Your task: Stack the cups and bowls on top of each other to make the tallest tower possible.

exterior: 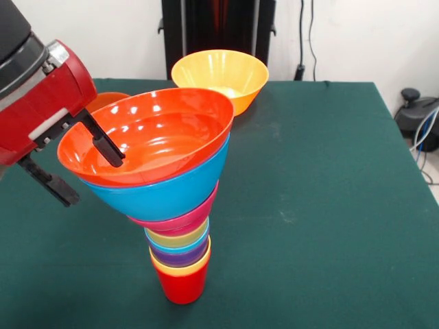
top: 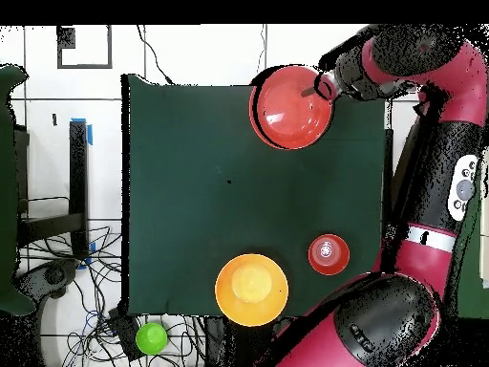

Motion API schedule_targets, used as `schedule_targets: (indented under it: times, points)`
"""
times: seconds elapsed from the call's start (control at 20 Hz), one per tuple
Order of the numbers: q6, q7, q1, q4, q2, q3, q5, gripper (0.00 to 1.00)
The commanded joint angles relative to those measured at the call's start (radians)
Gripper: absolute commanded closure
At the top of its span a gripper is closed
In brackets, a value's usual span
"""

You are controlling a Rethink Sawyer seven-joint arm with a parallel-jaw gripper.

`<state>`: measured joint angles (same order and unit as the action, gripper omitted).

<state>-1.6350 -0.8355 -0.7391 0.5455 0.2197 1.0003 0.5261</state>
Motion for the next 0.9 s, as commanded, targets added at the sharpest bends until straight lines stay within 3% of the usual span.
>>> schedule_targets:
  times: [0.05, 0.55, 0.9]
  points:
    - [0.09, -0.21, 0.033, 0.121, 0.03, -0.112, -0.016, 0.0]
    - [0.105, -0.21, 0.048, 0.136, 0.04, -0.166, -0.057, 0.0]
    - [0.053, -0.21, 0.069, 0.117, 0.048, -0.209, -0.064, 0.0]
